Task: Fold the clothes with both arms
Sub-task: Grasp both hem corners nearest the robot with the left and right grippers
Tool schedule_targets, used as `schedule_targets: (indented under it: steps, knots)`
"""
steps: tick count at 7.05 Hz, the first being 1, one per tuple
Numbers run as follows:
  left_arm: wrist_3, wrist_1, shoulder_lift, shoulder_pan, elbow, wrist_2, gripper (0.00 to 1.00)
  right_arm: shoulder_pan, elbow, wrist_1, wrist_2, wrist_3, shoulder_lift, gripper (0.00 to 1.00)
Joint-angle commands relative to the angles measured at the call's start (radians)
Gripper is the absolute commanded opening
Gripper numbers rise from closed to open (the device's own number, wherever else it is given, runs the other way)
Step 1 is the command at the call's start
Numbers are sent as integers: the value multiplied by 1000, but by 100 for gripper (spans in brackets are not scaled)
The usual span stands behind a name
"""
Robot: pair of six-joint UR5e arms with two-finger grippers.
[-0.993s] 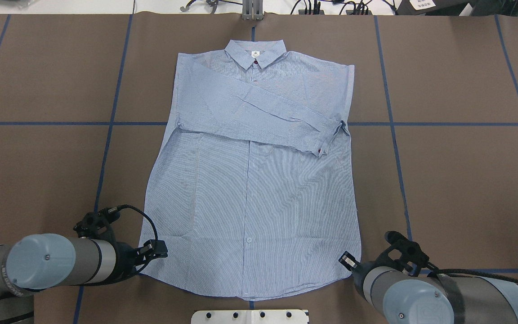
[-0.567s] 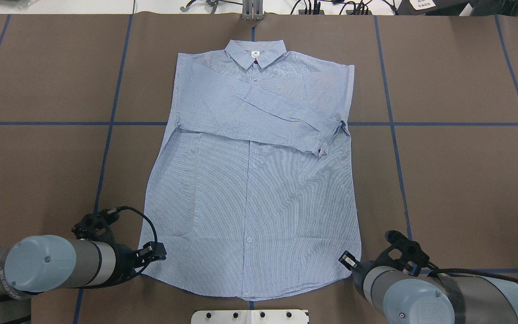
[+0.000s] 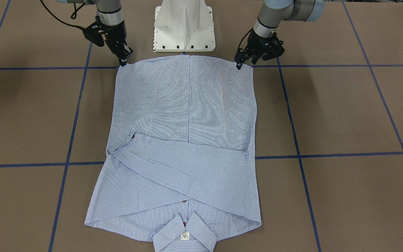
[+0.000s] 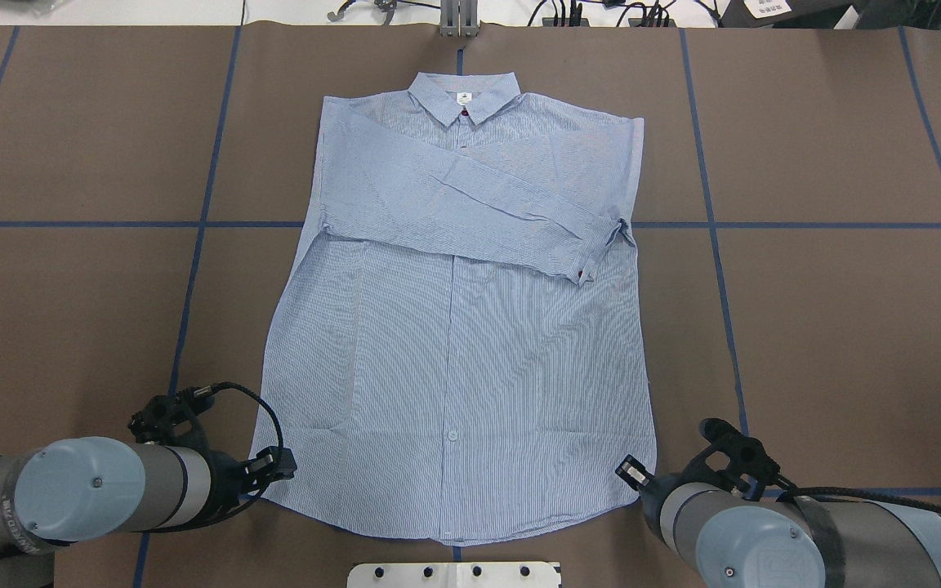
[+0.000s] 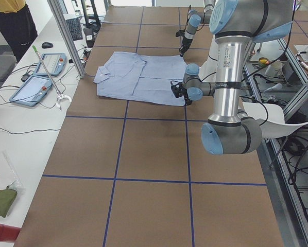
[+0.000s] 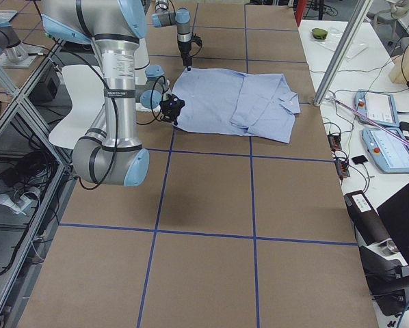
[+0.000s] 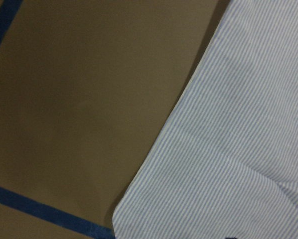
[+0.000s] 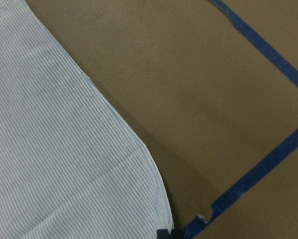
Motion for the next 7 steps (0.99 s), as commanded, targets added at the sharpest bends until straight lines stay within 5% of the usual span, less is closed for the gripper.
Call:
schedule_targets:
  steps: [1, 7]
  knots:
    - [1, 1, 2, 3, 7, 9, 79, 0, -1, 0, 0, 0, 0, 0]
    - [6, 3, 34, 3, -1, 43, 69, 0, 2, 0, 0, 0, 0, 0]
